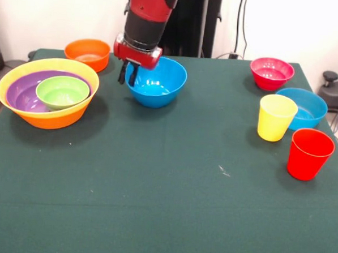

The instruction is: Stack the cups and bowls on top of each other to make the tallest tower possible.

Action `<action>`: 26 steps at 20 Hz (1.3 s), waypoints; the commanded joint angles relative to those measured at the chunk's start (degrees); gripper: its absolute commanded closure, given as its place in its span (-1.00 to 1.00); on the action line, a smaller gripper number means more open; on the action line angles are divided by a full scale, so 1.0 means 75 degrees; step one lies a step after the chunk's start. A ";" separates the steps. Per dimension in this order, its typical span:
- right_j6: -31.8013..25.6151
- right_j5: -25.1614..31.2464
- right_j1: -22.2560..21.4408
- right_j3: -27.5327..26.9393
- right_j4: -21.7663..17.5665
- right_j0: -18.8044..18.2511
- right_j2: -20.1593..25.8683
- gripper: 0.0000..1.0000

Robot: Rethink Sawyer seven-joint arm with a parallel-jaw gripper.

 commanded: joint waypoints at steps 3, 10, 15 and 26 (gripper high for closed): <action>-0.0116 -0.1380 -0.0317 0.0469 -0.1070 -0.0508 0.0532 1.00; -0.0066 -0.1082 -0.0828 0.0826 -0.0979 -0.0869 0.0924 1.00; -0.1334 0.0375 -0.3189 0.2797 -0.0314 -0.3284 0.3102 1.00; -0.2595 0.1351 -0.4160 0.3690 -0.0425 -0.5936 0.4966 1.00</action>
